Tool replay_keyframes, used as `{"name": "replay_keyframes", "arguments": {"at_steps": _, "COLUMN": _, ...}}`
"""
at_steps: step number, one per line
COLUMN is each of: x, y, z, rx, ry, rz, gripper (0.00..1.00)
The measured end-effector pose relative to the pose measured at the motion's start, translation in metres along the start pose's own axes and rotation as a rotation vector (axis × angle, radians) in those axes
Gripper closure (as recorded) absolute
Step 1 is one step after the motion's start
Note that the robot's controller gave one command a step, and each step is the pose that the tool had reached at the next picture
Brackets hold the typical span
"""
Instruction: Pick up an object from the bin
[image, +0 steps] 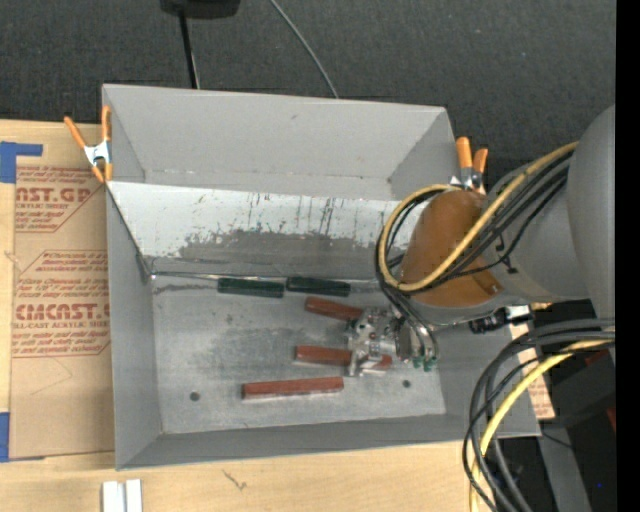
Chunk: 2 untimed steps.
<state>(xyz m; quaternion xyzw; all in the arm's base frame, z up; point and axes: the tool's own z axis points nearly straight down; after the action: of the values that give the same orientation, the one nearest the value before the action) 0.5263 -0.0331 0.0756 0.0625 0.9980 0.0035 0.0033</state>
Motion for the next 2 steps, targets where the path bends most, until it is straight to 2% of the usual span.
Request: {"name": "replay_keyframes", "arguments": {"at_steps": 2, "x": 0.004, "y": -0.001, "z": -0.021, "rx": 0.005, "ry": 0.011, "rz": 0.000, "gripper": 1.00}}
